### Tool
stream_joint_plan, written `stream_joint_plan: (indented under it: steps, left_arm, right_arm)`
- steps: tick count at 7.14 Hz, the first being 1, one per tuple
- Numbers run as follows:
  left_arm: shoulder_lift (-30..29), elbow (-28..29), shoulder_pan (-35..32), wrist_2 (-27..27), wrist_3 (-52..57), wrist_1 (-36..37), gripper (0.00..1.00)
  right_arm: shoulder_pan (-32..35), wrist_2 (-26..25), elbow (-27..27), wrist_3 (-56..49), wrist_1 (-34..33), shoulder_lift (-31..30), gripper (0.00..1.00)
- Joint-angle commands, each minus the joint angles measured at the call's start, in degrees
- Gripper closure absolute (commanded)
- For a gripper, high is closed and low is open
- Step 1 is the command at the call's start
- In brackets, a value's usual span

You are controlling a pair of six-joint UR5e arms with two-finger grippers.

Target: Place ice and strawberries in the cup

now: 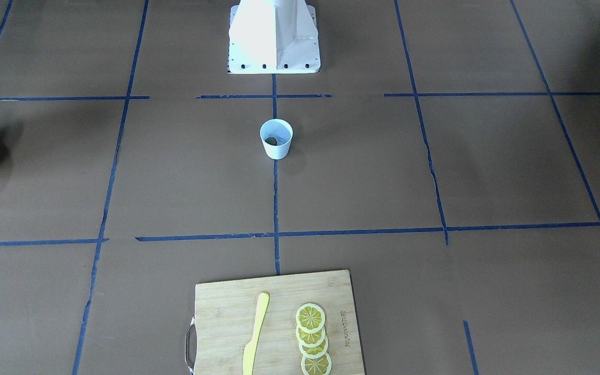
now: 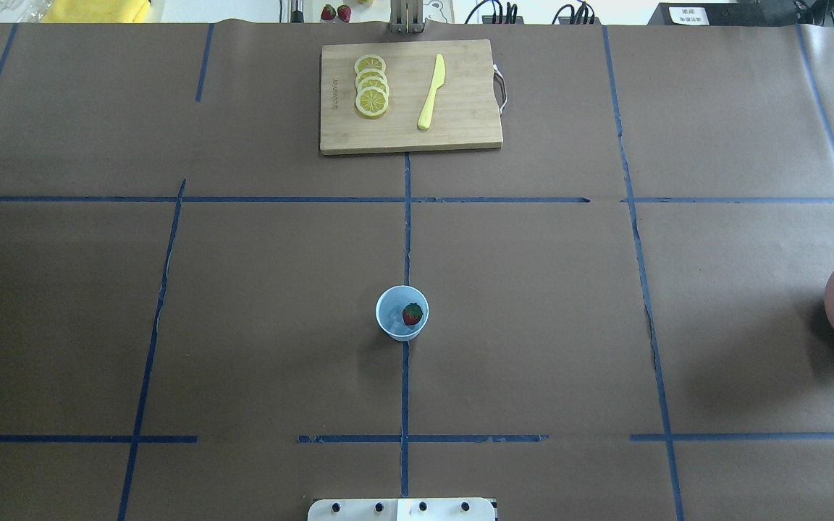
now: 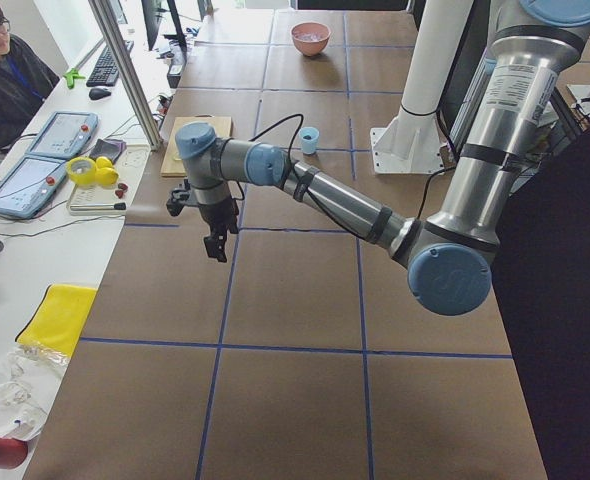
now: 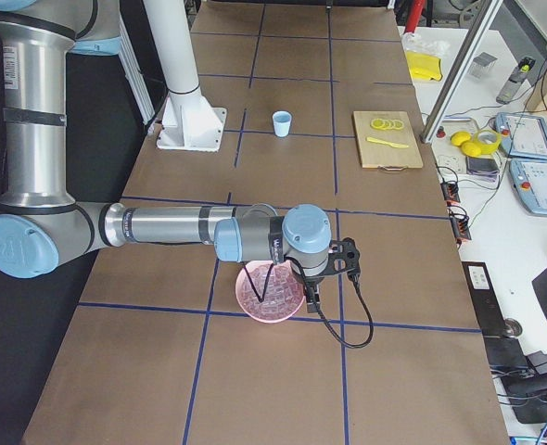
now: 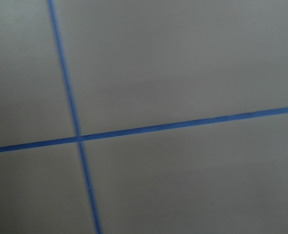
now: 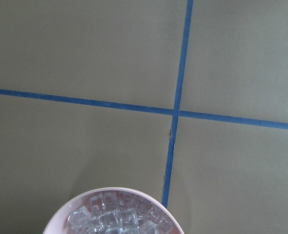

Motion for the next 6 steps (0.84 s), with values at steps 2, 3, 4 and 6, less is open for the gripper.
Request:
stream_joint_plan:
  steps: [2, 3, 4, 6]
  left_arm:
    - [7.14, 5.52, -6.91, -5.10, 6.73, -8.10, 0.00]
    - [7.42, 5.52, -6.91, -6.01, 6.46, -8.21, 0.00]
    - [7.95, 5.17, -6.91, -6.11, 6.46, -8.38, 0.00]
    - [7.95, 5.34, -6.82, -6.11, 3.05, -10.74, 0.00]
  right_arm:
    - [0.03, 0.04, -0.49, -0.04, -0.05, -0.85, 0.00]
    - [0.03, -0.04, -0.40, -0.22, -0.05, -1.38, 0.00]
    - [0.03, -0.22, -0.40, -0.31, -0.05, -1.82, 0.00]
    - [0.03, -0.22, -0.49, -0.31, 0.04, -1.91, 0.00]
